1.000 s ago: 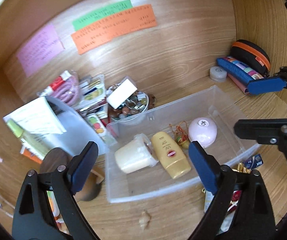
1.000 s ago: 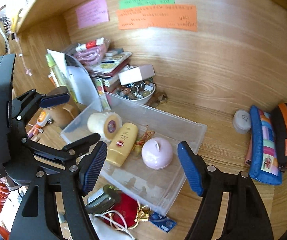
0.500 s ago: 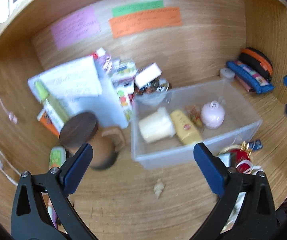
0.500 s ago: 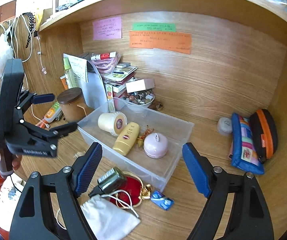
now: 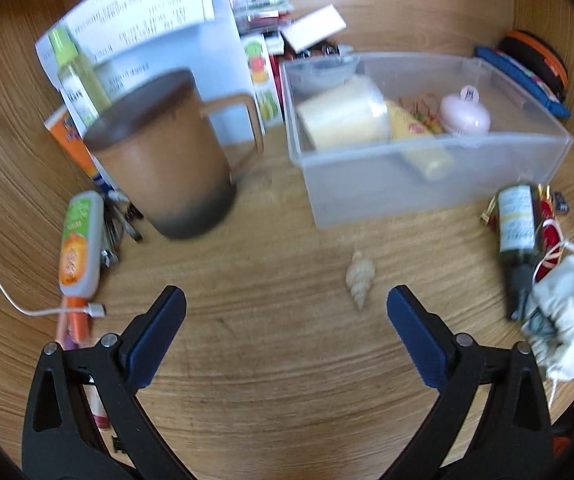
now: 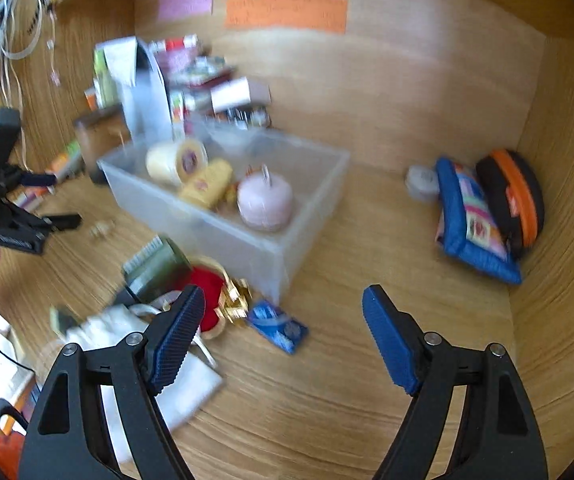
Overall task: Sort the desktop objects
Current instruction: 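Move both open tools back toward the seashell and blue card pack, then grasp the seashell with the left tool while the right grasps the blue Max card pack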
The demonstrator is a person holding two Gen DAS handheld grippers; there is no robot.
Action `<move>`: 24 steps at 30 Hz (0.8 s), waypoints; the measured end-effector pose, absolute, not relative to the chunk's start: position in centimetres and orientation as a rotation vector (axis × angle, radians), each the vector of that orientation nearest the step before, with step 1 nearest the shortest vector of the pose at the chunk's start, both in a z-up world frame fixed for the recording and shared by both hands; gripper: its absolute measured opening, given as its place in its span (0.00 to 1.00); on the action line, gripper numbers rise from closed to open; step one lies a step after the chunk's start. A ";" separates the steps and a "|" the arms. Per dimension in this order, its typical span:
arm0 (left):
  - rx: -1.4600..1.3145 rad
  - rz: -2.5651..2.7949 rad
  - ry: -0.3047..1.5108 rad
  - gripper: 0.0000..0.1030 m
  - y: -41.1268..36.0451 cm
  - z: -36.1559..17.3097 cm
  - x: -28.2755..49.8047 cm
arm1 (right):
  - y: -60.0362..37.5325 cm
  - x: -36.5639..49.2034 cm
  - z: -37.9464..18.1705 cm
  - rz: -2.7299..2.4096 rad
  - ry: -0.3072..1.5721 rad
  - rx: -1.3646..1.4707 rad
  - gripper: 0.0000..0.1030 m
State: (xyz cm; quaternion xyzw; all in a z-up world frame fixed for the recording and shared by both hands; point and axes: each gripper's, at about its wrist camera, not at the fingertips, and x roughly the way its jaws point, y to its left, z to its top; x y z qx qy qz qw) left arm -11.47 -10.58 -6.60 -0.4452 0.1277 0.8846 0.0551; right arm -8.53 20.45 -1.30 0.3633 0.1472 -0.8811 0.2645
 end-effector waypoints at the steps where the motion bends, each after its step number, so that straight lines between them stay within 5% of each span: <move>1: -1.359 2.684 0.385 0.99 -10.7 -7.0 -11.5 | 20.6 -8.7 -1.8 -2.366 0.381 1.006 0.74; 8: -1.391 2.653 0.361 0.98 -10.7 -8.5 -12.0 | 19.5 -8.7 -3.3 -2.297 0.317 1.031 0.72; 19: -1.350 2.593 0.385 0.70 -9.2 -8.8 -12.8 | 19.8 -10.9 -6.0 -2.302 0.465 1.107 0.47; 24: -1.336 2.563 0.392 0.57 -8.7 -8.8 -12.5 | 19.5 -11.3 -6.3 -2.259 0.498 1.100 0.45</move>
